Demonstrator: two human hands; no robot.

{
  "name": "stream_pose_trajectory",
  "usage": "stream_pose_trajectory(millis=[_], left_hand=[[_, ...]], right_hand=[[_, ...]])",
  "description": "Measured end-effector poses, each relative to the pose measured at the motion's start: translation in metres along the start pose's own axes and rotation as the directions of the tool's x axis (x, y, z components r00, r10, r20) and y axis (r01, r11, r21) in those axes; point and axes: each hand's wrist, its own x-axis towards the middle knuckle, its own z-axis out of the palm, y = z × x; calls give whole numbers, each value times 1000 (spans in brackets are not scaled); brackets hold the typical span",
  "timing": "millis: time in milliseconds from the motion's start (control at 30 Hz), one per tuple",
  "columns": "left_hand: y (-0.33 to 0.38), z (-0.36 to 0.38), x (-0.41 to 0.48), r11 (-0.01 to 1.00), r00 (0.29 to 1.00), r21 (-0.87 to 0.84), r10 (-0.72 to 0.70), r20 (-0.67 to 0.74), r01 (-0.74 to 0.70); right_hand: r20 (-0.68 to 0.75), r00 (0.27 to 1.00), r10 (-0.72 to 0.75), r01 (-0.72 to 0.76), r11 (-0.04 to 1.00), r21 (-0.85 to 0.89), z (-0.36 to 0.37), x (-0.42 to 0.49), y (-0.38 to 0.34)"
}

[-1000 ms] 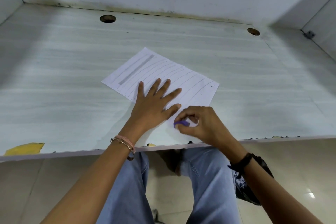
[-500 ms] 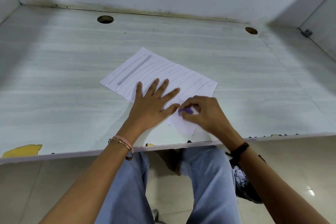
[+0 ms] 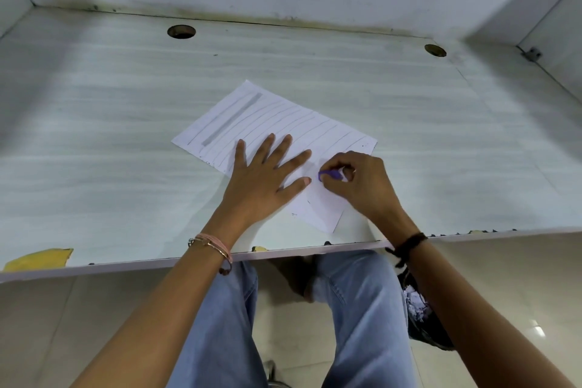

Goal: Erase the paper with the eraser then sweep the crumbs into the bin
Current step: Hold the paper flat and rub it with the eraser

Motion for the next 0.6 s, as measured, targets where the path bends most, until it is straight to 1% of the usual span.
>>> stream_pose_trajectory(millis=[100,200,233,267,367,400,433,567,600], left_hand=[[0,0,1,1000,1000,-4,-2,10,2],[-1,1,1,1000,1000,13,11,8,-12],[-1,1,1,1000,1000,16,15,9,-15],[-1,1,1,1000,1000,12,15,12,-15],[-1,0,1,1000,1000,19,7,26,-7],[0,-1,1,1000,1000,23,5,24,-6],[0,-1,1,1000,1000,20,4,23,-4],[0,-1,0,1000,1000,16,7,12,-8],[0,-1,1,1000,1000,17,8,12,-9]], right_hand=[[90,994,-59,62,998,-33,4,-17,-8],[221,967,-126,129,992,1,7,-36,-17],[228,964,-135,141,990,-13,6,-35,-18],[203,970,-136,145,989,-31,6,-30,-16],[52,997,-64,64,998,-14,8,-14,-11],[40,998,-57,58,998,-12,9,-14,-11],[63,995,-71,72,997,-21,11,-18,-14],[246,959,-139,141,990,9,10,-39,-23],[256,956,-142,145,989,10,8,-36,-22]])
